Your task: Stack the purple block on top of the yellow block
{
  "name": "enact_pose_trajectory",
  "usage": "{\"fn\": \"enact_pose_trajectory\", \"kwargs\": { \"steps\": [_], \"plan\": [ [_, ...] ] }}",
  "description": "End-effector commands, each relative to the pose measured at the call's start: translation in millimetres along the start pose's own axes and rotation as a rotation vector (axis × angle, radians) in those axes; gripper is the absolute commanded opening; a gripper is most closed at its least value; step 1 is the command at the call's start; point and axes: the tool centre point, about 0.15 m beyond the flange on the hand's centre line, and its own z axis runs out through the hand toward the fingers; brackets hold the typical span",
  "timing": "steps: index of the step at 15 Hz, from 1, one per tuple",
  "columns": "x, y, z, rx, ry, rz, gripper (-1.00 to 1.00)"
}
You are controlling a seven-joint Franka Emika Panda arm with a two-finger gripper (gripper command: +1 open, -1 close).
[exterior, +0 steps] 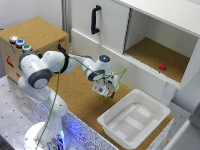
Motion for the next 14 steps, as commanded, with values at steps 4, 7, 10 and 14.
{"fn": "enact_pose_trajectory", "kwargs": {
  "steps": [4,7,10,14],
  "plan": [
    [-3.5,10.4,11.9,-0.065,-0.085,0.027,1.0],
    [-0.6,13.1,4.1,-0.067,-0.071,0.03,1.0],
    [6.7,16.7,-12.0,-0.056,-0.052,0.026,1.0],
    [23.1,20.1,-50.7,0.014,-0.052,-0.022,1.0]
  ]
}}
